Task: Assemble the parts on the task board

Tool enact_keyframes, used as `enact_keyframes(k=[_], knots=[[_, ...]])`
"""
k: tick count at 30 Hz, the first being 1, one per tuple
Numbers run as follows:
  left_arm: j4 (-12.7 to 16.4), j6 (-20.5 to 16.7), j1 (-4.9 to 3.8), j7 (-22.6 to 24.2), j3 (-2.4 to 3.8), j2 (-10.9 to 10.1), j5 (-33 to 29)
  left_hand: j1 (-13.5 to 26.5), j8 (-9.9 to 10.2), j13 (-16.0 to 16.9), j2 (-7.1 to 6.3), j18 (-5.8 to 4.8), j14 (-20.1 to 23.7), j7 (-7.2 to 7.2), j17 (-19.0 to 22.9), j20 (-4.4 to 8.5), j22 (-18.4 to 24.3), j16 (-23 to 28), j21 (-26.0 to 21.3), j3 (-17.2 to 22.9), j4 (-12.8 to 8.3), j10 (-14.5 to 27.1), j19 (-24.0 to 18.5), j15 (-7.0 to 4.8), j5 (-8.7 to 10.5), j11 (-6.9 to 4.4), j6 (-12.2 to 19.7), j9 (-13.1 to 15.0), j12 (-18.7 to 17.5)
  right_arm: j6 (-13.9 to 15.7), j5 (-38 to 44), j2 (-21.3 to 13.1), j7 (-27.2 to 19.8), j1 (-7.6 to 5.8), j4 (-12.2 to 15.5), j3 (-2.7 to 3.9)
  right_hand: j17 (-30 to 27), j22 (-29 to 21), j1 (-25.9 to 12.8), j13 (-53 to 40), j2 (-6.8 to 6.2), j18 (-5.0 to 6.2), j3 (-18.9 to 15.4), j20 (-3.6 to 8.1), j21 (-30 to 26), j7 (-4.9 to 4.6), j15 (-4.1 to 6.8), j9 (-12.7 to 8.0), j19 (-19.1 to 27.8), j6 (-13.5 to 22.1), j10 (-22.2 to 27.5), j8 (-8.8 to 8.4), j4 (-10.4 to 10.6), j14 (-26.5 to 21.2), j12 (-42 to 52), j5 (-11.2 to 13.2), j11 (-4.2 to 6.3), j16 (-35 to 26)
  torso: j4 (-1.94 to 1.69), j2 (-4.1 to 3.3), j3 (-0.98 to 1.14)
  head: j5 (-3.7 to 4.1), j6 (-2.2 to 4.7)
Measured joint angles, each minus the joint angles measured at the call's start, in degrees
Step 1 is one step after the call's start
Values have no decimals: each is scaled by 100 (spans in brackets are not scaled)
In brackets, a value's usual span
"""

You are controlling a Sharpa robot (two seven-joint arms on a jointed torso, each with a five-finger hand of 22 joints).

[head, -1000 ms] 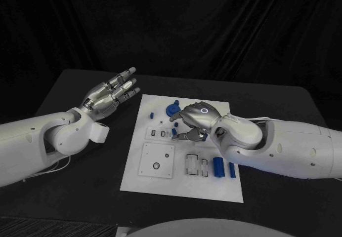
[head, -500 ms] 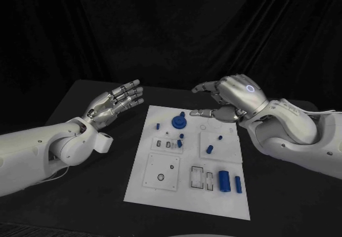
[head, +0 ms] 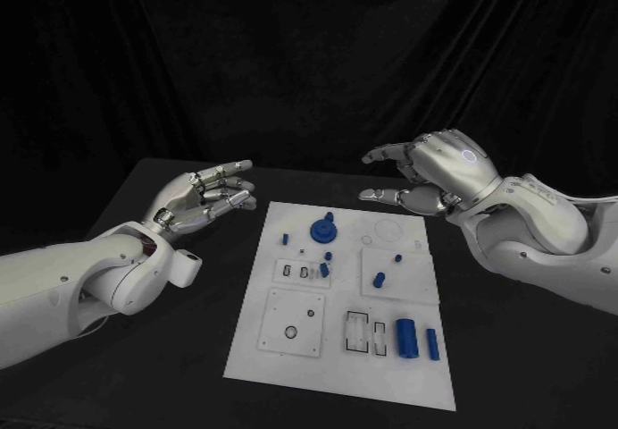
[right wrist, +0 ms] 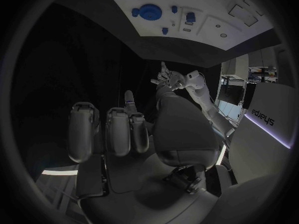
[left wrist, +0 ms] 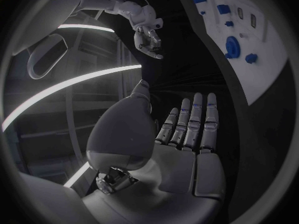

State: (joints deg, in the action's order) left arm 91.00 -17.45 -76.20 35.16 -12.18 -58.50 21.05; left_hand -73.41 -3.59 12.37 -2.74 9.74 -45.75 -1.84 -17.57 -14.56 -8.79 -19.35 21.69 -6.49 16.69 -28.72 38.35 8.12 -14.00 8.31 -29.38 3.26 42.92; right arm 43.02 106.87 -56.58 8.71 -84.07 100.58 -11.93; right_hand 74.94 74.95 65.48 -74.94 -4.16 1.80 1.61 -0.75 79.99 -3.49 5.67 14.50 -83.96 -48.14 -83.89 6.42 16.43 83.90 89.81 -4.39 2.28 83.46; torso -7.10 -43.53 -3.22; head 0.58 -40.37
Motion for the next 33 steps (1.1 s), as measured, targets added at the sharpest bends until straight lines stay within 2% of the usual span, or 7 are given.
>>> enact_keyframes(k=[4,7,9,14,20,25,33], knots=[[42,-457,-48,-325,-3,-2,849,-16,-177,1242,-8,-1,-1254,-214,-1363,462,-548,-2307,1085,134,-3,-1381,1562,-471,197,-258,-1241,170,1832,-89,0,-26,-20,0,-56,0,0,0,114,0,62,0,15,-8,0,-6,0,-5,-8,-90,0,41,-16,0,0,-153,0,0,17,-8,73,-50,9],[65,-681,-141,-717,-3,57,1612,80,-385,4744,49,-1,-3078,-383,-4782,831,-1561,-5269,2356,156,-9,-4164,2145,-813,226,-586,-1752,281,3803,-159,1,-46,-22,3,-101,0,0,-1,151,0,100,0,16,-8,0,2,0,-5,-8,-141,0,42,-16,0,0,-217,0,0,35,-16,125,-107,3],[88,-749,-190,-1017,4,98,2166,195,-494,5992,9,-132,-3678,-398,-5566,940,-3096,-6468,3666,156,-10,-5233,2543,-885,269,-653,-1917,326,4403,-206,1,-57,-22,8,-125,0,0,-1,158,1,106,0,15,-8,0,2,0,-4,-8,-141,0,52,-16,0,0,-222,0,0,47,-21,163,-139,-4],[171,-718,-298,-1836,0,184,3384,822,-978,6258,-365,-629,-3811,-364,-5739,1047,-6367,-7050,5985,337,13,-5511,4083,-987,672,-758,-2618,675,4689,-321,1,-70,-15,53,-162,0,-1,-1,218,1,167,0,15,-8,0,2,0,-5,-8,-141,0,67,-16,0,0,-346,0,0,82,-30,266,-202,-23],[232,-101,-531,-3082,4,455,4303,1475,-1578,6258,-342,-719,-3829,-170,-5738,1064,-6616,-7050,6523,415,16,-5530,4562,-1070,869,-825,-3389,1221,4689,-470,1,-117,8,114,-164,0,-1,-1,263,1,212,0,15,-8,0,3,0,-13,-8,-182,0,67,-16,0,0,-488,0,0,141,-23,390,-282,-83],[224,678,-674,-3981,5,784,4652,1324,-1980,6257,-141,-944,-3830,19,-5738,1220,-6616,-7050,6815,550,5,-5533,4570,-1214,-237,-1005,-3594,1851,4688,-561,1,-135,39,215,-175,-1,-1,-2,313,1,316,0,31,-8,0,33,0,-21,-8,-213,0,67,-31,0,0,-671,0,0,168,-7,465,-249,-131],[-58,1948,-887,-5020,7,1434,4883,1398,-2262,6257,72,-943,-3832,186,-5738,1301,-6616,-7050,6815,550,5,-5529,4571,-1336,-514,-1134,-3805,2477,4689,-689,1,-169,93,381,-181,-3,-2,-2,358,2,373,0,31,-8,0,25,0,-28,-8,-304,0,90,-31,0,0,-848,0,0,196,41,528,-97,-243]])
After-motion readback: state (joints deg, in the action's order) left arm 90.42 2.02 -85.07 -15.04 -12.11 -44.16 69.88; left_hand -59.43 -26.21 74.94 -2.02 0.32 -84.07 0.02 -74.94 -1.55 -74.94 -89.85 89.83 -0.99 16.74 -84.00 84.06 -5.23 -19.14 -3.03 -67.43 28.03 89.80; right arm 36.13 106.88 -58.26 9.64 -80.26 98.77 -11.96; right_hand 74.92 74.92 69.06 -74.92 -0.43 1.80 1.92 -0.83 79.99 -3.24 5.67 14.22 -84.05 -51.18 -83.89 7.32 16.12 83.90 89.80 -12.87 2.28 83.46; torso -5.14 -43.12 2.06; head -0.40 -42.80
